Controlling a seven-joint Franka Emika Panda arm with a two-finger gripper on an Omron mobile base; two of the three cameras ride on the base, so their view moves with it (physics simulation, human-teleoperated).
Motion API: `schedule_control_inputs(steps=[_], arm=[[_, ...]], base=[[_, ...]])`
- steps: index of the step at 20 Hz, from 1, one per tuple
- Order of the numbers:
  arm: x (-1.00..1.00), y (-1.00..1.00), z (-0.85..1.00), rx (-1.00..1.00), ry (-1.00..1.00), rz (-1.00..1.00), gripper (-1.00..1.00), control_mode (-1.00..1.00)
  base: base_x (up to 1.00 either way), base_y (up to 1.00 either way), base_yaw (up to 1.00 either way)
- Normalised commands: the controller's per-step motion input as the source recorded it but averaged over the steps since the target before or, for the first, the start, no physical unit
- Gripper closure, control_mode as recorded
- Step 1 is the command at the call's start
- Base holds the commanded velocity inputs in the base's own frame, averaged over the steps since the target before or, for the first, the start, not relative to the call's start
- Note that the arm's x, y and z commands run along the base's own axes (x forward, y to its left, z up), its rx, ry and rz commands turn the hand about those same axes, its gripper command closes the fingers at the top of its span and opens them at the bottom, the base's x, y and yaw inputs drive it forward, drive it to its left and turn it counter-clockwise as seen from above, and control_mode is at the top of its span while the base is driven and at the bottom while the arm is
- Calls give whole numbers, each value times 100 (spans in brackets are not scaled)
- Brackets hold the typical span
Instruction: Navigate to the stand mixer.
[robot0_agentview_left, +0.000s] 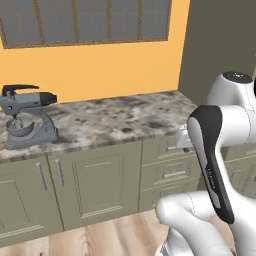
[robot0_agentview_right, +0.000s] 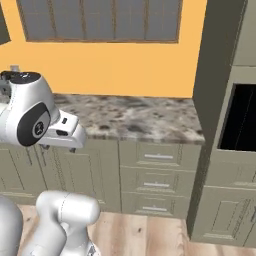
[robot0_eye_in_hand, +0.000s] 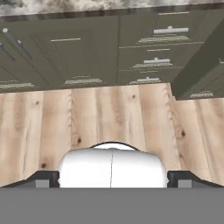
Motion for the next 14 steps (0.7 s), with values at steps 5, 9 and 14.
schedule_control_inputs(steps=[5, 9, 14], arm=[[0, 0, 0, 0, 0, 0, -100, 100], [0, 0, 0, 0, 0, 0, -100, 100], [0, 0, 0, 0, 0, 0, -100, 100]], base=[[46, 100, 0], [75, 100, 0], [72, 97, -2]])
